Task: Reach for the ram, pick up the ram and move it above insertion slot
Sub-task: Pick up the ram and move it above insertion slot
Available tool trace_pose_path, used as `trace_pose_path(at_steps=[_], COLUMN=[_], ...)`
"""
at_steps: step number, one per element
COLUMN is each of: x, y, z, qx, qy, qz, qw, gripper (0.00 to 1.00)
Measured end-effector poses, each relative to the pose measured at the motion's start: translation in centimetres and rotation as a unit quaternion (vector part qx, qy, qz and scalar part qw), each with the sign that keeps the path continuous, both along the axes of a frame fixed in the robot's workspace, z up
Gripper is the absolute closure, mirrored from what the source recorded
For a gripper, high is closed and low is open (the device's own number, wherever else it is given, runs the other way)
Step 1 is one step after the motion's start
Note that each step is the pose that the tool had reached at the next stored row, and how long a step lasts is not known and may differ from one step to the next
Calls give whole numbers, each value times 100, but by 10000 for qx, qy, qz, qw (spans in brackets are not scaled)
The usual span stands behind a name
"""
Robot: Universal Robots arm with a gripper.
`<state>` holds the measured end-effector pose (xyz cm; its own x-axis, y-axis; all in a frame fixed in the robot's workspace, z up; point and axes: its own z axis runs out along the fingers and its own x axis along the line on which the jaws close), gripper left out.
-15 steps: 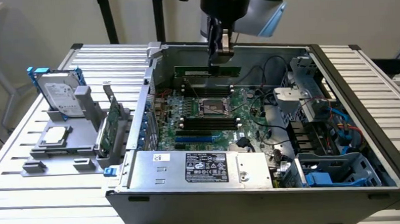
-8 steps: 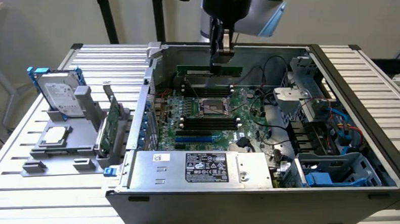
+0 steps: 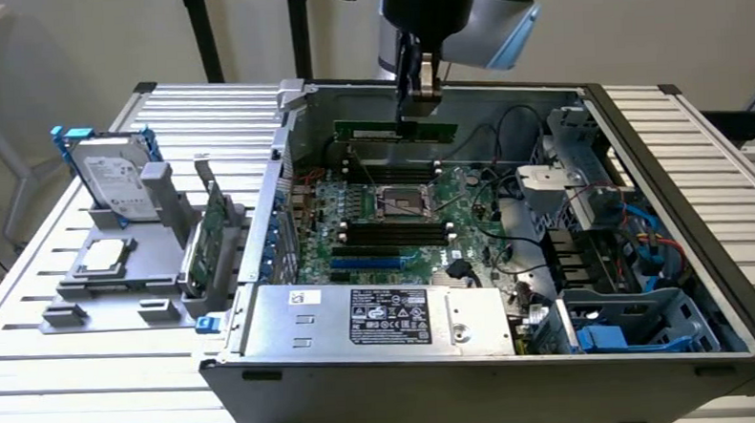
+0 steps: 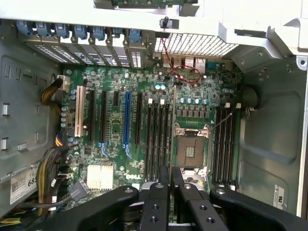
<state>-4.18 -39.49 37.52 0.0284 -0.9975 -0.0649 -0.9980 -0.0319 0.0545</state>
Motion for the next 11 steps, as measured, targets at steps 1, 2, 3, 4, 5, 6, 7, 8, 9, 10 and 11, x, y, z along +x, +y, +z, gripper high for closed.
trace_pose_path(at_steps=[1, 2, 3, 4, 5, 6, 7, 8, 9, 10, 11], x=[0, 0, 0, 0, 0, 0, 0, 0, 0, 0, 0], y=[0, 0, 0, 0, 0, 0, 0, 0, 0, 0, 0], z=[0, 0, 0, 0, 0, 0, 0, 0, 0, 0, 0], qx=[0, 0, 0, 0, 0, 0, 0, 0, 0, 0, -1], qy=[0, 0, 0, 0, 0, 0, 0, 0, 0, 0, 0], qz=[0, 0, 0, 0, 0, 0, 0, 0, 0, 0, 0], qw=[10000, 10000, 10000, 10000, 10000, 10000, 10000, 10000, 10000, 10000, 10000], gripper=[86, 86, 86, 86, 86, 86, 86, 86, 86, 86, 86])
